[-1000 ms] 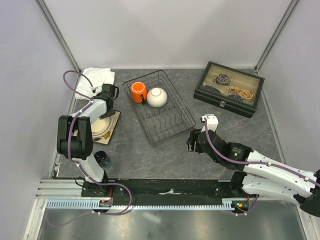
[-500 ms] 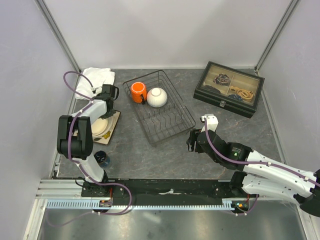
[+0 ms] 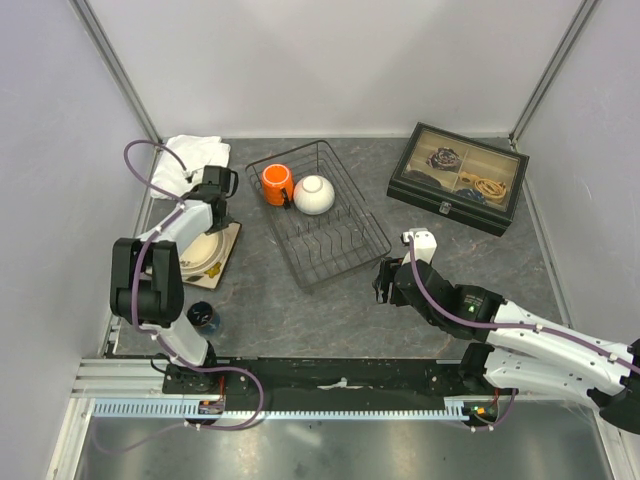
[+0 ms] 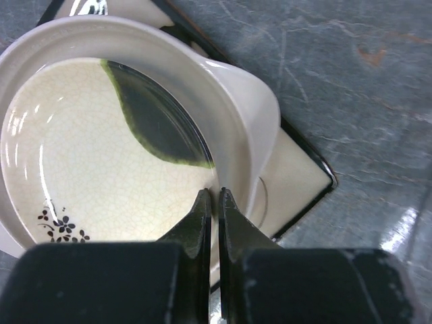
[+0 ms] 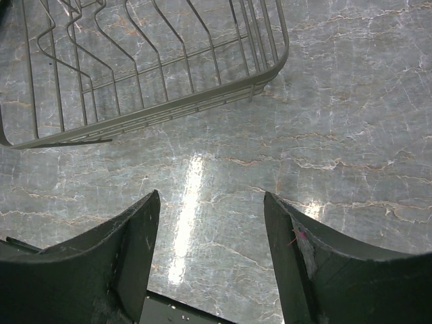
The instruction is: Load the mixed dishes into the dish rack
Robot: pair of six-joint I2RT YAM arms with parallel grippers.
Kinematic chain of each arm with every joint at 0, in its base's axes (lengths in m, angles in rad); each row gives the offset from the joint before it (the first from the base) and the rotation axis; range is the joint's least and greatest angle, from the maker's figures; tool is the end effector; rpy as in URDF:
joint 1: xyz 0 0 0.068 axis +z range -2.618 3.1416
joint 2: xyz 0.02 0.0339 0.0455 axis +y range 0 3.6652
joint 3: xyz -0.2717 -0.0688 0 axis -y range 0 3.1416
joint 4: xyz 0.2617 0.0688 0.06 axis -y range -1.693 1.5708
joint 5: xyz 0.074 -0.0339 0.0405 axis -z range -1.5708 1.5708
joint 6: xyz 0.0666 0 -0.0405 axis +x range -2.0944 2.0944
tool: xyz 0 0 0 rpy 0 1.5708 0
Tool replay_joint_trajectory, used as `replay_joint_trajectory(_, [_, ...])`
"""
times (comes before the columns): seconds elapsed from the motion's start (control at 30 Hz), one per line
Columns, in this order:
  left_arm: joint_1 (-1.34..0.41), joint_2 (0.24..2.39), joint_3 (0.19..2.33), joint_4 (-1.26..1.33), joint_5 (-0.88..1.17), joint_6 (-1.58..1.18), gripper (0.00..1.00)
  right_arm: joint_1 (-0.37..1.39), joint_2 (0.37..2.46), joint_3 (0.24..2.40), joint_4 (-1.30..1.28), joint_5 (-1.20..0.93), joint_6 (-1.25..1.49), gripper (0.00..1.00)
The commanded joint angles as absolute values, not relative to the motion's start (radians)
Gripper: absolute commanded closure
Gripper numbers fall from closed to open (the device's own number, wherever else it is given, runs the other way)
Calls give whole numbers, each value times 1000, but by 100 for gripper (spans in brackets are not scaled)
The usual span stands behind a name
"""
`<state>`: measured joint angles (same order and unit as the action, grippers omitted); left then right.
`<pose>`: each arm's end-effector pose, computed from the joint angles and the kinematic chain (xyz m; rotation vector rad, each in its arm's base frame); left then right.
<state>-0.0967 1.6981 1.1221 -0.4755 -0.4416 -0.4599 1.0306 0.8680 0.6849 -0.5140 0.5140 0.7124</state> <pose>0.3743 -0.0077 0.1743 -0.5992 2.4363 0.3577 0.1381 0.1665 0.2474 -0.0811 2.1918 0.4096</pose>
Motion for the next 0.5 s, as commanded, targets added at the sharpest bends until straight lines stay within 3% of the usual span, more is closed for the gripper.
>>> replay_joint_trajectory(0.0, [-124,1648,1135,-433,-368,-494,98,1032,842,670,-509,529,730,29])
replay_joint_trajectory(0.47, [-160,1511,1170,-440,-308,-488,98,1034,854,675,-509,528,735,29])
